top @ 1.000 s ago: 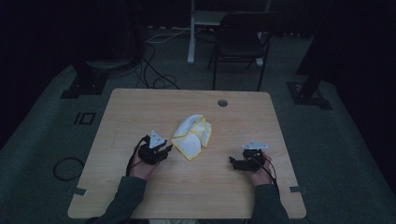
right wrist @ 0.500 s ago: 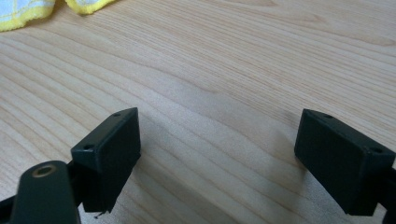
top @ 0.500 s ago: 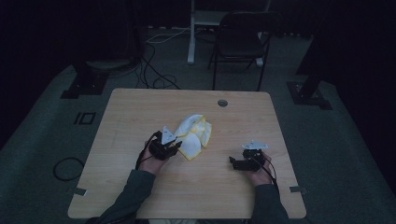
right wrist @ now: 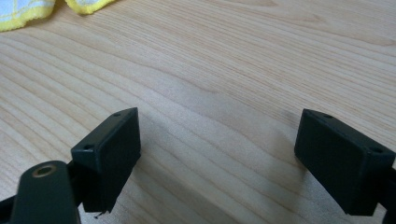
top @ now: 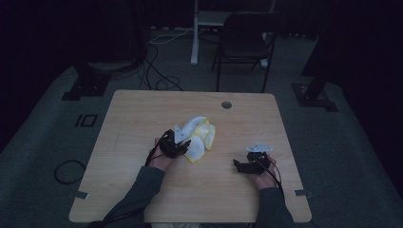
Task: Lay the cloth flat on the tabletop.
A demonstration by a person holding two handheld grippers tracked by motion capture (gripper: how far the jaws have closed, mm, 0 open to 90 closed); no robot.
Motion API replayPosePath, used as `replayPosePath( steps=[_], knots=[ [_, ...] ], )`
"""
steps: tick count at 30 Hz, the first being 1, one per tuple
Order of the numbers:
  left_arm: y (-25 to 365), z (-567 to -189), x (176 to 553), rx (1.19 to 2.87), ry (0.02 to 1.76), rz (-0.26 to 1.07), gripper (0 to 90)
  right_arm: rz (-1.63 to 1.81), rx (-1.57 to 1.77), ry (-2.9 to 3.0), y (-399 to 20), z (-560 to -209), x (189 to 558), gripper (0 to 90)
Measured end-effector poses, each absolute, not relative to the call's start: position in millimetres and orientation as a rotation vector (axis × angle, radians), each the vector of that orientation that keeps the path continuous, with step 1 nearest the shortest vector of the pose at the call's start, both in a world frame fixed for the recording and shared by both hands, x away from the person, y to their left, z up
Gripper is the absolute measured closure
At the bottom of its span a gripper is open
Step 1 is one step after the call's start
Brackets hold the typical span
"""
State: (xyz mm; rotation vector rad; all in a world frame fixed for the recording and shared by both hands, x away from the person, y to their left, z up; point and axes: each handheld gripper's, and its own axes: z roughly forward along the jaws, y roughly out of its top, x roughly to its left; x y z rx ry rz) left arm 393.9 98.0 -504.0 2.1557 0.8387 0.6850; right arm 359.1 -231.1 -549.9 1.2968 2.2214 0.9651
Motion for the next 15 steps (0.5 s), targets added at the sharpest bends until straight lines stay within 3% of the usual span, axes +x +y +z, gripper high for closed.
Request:
replayPosePath(
  steps=[12,15],
  knots=[
    [93.2,-514.8,423.7,2.200,0.898,0.739,61.7,0.965,1.295,2.223,-231.3,-549.9,359.1,14.4],
    [97.9,-512.0,430.0,2.182,0.930,0.717,75.7,0.965,1.294,2.224,-231.4,-549.9,359.1,14.4]
  ],
)
